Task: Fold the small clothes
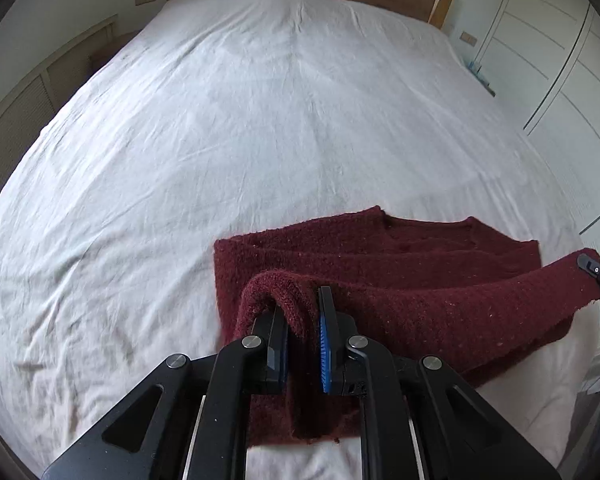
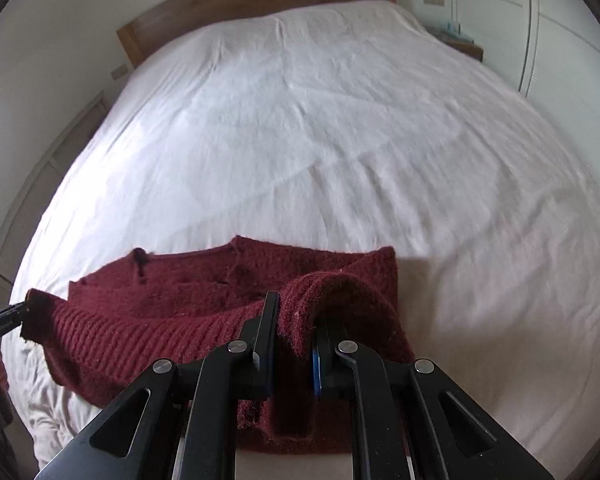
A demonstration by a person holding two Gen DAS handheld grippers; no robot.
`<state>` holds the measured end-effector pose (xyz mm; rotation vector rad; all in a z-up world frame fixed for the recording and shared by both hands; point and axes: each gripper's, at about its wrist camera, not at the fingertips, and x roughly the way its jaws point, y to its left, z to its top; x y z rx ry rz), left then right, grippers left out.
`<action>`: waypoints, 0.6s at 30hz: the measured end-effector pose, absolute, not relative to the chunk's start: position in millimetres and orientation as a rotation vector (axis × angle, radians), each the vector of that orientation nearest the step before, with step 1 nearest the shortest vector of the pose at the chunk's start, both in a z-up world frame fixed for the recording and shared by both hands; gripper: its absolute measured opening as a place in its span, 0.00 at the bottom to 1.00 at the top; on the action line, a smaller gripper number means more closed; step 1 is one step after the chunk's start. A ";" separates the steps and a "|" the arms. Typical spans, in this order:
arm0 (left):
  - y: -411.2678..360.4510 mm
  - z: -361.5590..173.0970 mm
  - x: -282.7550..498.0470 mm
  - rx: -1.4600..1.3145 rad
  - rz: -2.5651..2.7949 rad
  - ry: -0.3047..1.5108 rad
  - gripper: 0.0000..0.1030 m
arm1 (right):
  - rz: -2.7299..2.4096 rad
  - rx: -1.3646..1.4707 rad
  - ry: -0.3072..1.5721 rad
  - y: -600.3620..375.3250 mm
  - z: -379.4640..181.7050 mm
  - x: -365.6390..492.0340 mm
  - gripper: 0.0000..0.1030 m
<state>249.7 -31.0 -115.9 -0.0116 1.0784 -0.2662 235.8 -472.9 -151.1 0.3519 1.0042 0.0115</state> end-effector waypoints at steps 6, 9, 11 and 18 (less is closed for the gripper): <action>-35.4 -161.8 279.8 0.026 -0.211 1.136 0.10 | -0.030 0.370 1.100 -473.6 -198.7 258.0 0.13; -40.0 -182.9 281.8 0.079 -0.181 1.161 0.11 | -0.021 0.387 1.134 -472.6 -214.3 258.9 0.15; -41.3 -188.3 280.4 0.092 -0.169 1.176 0.12 | -0.025 0.381 1.134 -471.5 -215.9 257.6 0.20; -37.3 -182.9 284.9 0.065 -0.143 1.227 0.19 | -0.042 0.373 1.056 -473.5 -190.4 246.5 0.66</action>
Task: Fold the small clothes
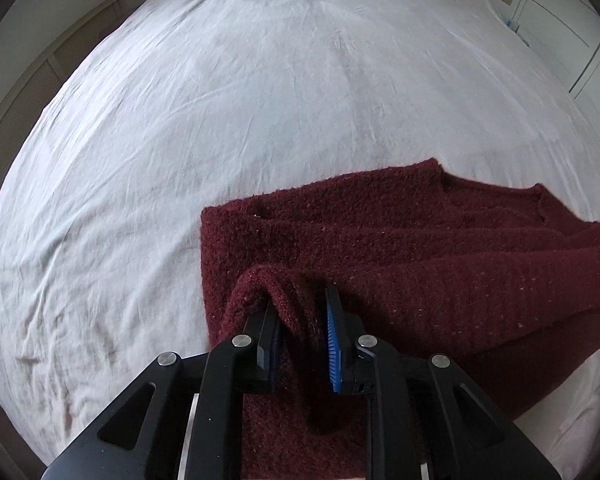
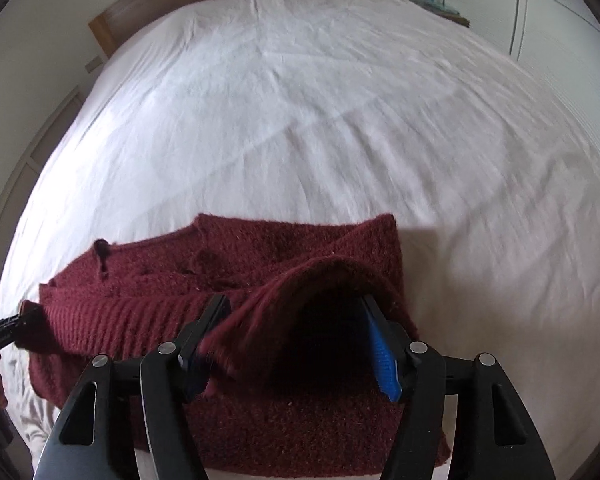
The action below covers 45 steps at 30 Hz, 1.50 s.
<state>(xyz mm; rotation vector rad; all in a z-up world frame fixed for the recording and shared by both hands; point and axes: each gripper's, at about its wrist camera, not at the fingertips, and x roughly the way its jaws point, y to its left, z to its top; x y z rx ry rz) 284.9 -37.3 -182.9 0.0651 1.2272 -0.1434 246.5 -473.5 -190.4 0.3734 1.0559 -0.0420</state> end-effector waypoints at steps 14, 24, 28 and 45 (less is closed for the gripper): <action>-75.9 -131.4 240.4 0.105 -0.258 1.126 0.91 | 0.091 0.188 0.996 -398.1 -158.6 220.8 0.92; -103.5 -194.9 206.0 0.154 -0.296 1.178 0.98 | 0.107 0.069 1.058 -341.5 -220.2 194.1 1.00; -102.0 -216.2 199.8 0.177 -0.282 1.200 0.99 | 0.073 0.073 1.061 -352.6 -239.2 188.7 1.00; -41.3 -229.6 193.6 0.165 -0.221 1.155 0.99 | -0.041 0.159 1.104 -443.4 -260.4 178.4 1.00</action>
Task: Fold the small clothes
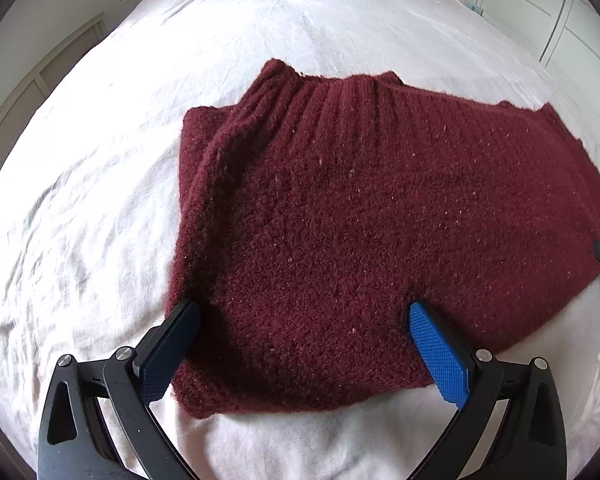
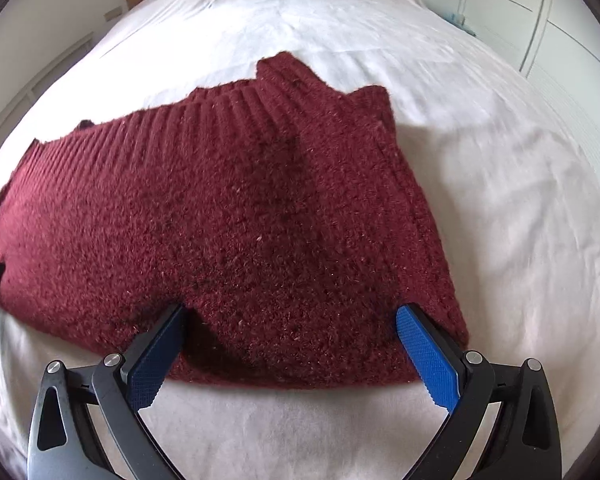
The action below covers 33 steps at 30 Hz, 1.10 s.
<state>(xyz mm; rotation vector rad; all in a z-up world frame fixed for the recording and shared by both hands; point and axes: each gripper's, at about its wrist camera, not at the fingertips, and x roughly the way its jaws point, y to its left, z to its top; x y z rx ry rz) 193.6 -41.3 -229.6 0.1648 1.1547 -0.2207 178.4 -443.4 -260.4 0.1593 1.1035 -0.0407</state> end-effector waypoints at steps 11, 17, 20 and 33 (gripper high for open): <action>-30.9 -206.9 203.6 0.060 -0.243 1.229 0.99 | -0.008 0.145 1.039 -428.8 -216.1 164.2 1.00; 14.2 -183.4 214.9 -0.089 -0.197 1.218 0.99 | 0.002 0.130 1.031 -421.0 -202.8 143.2 1.00; 31.5 -202.0 227.3 -0.141 -0.171 1.281 0.99 | 0.004 0.142 1.050 -421.9 -206.1 132.4 1.00; 15.0 -267.8 261.7 -0.234 -0.207 1.405 0.98 | -0.056 0.174 1.129 -430.1 -232.6 131.3 1.00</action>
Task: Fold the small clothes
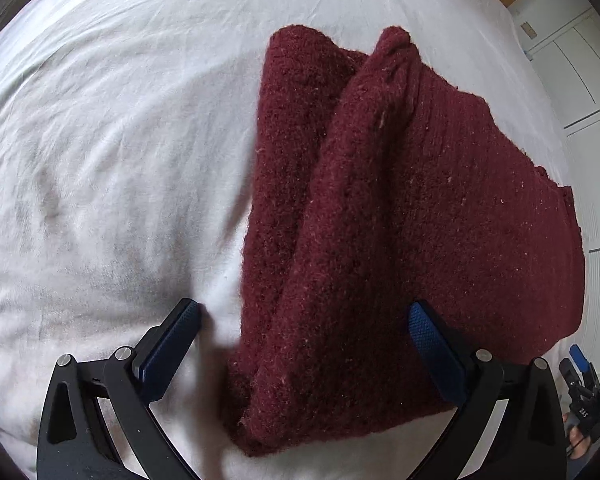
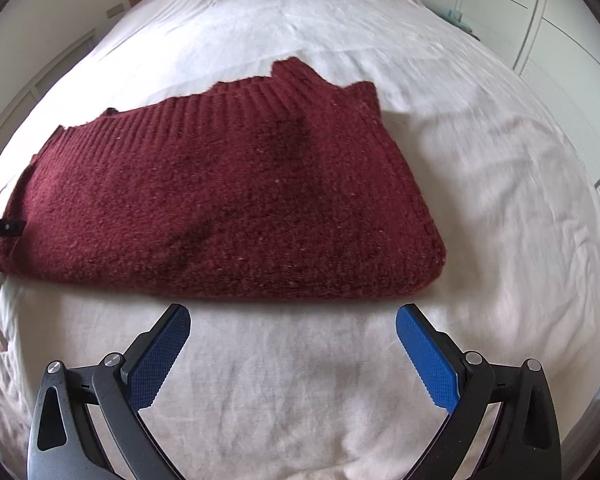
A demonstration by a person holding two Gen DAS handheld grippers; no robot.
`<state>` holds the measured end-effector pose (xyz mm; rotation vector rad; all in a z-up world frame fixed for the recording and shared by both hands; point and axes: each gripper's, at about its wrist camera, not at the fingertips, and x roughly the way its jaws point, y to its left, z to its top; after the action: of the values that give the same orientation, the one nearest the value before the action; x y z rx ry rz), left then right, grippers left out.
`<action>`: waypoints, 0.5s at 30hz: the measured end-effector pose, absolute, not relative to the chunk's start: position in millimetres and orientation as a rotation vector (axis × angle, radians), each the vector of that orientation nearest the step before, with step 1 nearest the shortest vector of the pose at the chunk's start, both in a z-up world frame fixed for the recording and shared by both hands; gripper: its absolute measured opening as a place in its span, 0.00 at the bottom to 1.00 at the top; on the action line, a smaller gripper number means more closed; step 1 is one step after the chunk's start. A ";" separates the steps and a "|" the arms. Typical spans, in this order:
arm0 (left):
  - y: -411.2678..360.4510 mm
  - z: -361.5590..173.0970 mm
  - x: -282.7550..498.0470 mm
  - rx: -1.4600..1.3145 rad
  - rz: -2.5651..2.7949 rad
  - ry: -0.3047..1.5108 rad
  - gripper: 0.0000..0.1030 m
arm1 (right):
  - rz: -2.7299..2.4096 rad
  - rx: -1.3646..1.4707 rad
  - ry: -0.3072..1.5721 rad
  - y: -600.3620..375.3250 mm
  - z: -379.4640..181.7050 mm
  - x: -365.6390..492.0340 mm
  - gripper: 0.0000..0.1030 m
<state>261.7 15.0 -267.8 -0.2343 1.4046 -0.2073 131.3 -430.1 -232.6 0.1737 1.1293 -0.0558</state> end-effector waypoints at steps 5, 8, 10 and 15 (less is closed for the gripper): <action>11.2 -265.7 270.6 -0.251 -0.254 1.407 0.69 | -0.110 0.200 1.156 -441.9 -235.6 133.6 1.00; 1.4 -256.0 263.0 -0.240 -0.280 1.395 0.44 | -0.123 0.215 1.154 -448.6 -232.8 133.8 1.00; -9.2 -248.3 259.1 -0.227 -0.298 1.376 0.26 | -0.133 0.215 1.153 -453.0 -228.5 132.8 1.00; -32.4 -217.2 251.4 -0.168 -0.274 1.311 0.21 | -0.141 0.240 1.146 -466.7 -216.1 126.4 1.00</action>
<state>251.4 -32.4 -217.2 -0.1679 1.3111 -0.2743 126.4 -466.7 -216.1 0.2398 1.1459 -0.1412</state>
